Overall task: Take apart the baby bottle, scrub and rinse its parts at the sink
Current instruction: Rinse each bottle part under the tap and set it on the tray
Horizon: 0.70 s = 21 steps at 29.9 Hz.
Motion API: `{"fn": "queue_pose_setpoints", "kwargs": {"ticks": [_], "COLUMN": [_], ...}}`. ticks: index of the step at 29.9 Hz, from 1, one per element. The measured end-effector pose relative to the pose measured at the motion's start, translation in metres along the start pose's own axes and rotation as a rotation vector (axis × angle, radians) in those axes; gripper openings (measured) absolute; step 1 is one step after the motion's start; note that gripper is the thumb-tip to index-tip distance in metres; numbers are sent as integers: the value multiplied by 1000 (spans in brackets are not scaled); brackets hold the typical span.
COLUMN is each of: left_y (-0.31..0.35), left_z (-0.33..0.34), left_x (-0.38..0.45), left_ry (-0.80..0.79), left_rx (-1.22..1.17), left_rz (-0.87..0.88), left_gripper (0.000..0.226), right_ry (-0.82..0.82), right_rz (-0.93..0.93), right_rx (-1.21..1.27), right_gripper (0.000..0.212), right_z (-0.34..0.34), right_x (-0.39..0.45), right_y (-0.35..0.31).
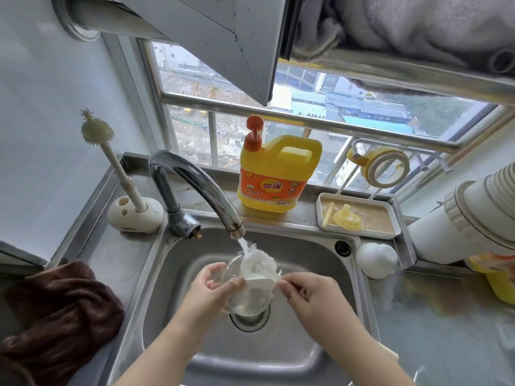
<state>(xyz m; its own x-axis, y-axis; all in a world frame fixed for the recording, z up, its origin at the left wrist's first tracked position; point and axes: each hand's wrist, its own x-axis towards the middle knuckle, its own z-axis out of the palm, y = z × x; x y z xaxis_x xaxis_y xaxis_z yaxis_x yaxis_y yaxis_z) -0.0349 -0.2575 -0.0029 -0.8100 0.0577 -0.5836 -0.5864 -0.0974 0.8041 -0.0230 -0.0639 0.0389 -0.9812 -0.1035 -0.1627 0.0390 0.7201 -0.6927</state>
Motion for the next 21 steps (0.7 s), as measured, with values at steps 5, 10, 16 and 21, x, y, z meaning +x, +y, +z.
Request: {"fn": "queue_pose_setpoints", "kwargs": {"ticks": [5,10,16,21], "left_y": [-5,-1,3,10], "left_z": [-6,-1,-4,-14], "left_x": [-2,-10,-9,-5], "left_ry": [-32,-159,-171,-188], "left_rx": [364,478,-92,-29], "left_rz": [67,183,22,-2], "left_gripper": [103,123,92,28], "right_ry": [11,-230,-243,-248], "right_rz": [177,367,445,252], "right_rx": [126,192,489,157], "right_gripper": [15,49,45,33], "right_z": [-12,1,12,1], "right_x": [4,6,7,1], "right_y": [10,-2,-7,2]}}
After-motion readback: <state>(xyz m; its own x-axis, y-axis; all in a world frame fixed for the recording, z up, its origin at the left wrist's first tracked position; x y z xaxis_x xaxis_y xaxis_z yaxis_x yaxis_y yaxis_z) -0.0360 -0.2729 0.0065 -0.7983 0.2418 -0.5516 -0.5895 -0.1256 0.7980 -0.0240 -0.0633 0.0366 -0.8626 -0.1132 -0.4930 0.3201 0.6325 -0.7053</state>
